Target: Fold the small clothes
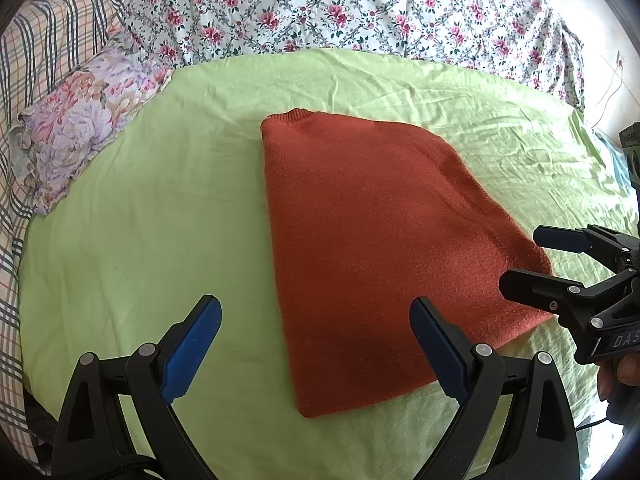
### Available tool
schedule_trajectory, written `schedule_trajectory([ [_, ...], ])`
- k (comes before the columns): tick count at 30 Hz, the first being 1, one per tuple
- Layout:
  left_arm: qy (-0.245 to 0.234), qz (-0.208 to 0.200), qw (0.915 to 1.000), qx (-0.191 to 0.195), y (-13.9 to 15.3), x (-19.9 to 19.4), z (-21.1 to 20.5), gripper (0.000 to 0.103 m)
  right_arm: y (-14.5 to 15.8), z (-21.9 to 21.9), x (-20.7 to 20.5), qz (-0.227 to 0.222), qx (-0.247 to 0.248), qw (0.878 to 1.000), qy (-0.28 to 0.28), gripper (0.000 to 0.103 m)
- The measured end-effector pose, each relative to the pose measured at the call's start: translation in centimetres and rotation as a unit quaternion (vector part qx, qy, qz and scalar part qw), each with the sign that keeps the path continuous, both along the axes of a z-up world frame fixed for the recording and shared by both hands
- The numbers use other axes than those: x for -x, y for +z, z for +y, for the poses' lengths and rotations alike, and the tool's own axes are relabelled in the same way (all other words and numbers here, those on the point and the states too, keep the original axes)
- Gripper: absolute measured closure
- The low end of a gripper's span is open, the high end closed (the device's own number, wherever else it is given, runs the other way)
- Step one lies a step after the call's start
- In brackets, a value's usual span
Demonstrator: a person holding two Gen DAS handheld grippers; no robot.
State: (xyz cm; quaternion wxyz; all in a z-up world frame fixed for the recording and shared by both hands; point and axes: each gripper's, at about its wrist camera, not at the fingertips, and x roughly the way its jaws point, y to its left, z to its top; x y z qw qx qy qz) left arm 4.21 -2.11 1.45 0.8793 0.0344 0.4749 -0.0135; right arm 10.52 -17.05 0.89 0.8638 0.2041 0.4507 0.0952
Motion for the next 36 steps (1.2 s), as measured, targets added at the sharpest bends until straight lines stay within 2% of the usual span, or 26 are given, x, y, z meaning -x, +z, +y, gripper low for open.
schedule_trajectory([
  [36,-0.004,0.002,1.0000,0.003,-0.22,-0.85,-0.37,0.007,0.43,-0.44,-0.54,-0.002,-0.006,1.000,-0.001,0.005],
])
